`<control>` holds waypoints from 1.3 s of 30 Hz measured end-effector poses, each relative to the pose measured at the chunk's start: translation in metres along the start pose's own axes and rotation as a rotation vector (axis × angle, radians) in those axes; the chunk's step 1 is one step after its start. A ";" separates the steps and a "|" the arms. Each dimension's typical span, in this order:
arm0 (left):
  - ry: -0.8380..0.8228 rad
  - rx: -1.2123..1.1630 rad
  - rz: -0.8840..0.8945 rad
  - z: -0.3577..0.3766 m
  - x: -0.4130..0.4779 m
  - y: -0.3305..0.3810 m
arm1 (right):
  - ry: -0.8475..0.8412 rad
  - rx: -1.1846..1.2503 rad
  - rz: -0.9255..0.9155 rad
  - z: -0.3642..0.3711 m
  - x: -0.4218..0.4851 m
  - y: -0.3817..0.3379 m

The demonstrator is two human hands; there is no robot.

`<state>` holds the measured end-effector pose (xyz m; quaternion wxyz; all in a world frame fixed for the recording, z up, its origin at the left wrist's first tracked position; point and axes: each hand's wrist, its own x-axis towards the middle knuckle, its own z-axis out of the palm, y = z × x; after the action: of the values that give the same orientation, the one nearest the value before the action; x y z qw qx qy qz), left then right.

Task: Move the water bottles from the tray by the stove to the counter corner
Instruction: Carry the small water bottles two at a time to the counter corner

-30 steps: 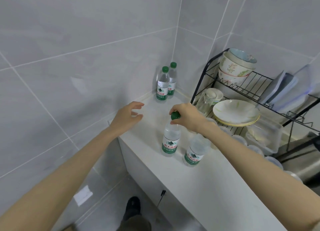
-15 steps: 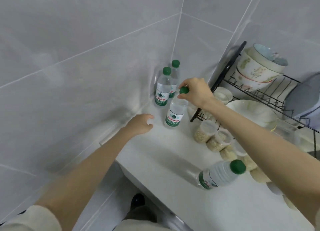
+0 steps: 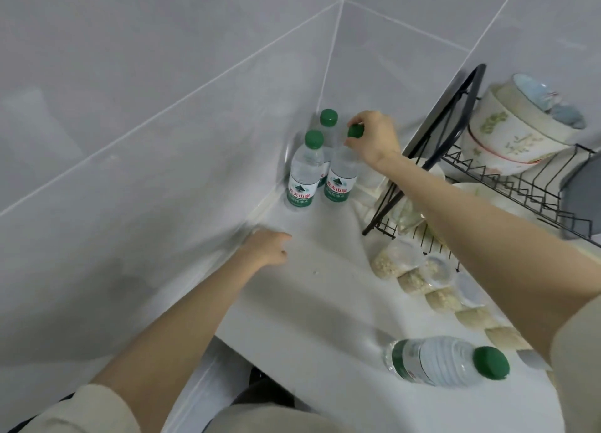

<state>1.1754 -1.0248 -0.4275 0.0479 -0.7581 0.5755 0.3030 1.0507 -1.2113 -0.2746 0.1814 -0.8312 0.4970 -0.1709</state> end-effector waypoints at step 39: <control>0.324 -0.538 0.010 0.030 -0.127 0.125 | -0.586 -0.468 -0.197 -0.121 -0.303 0.101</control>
<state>1.0308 -0.9468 -0.3519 -0.2482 -0.7790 0.4788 0.3198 0.7818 -1.0028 -0.2472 0.1039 -0.9075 0.3674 0.1753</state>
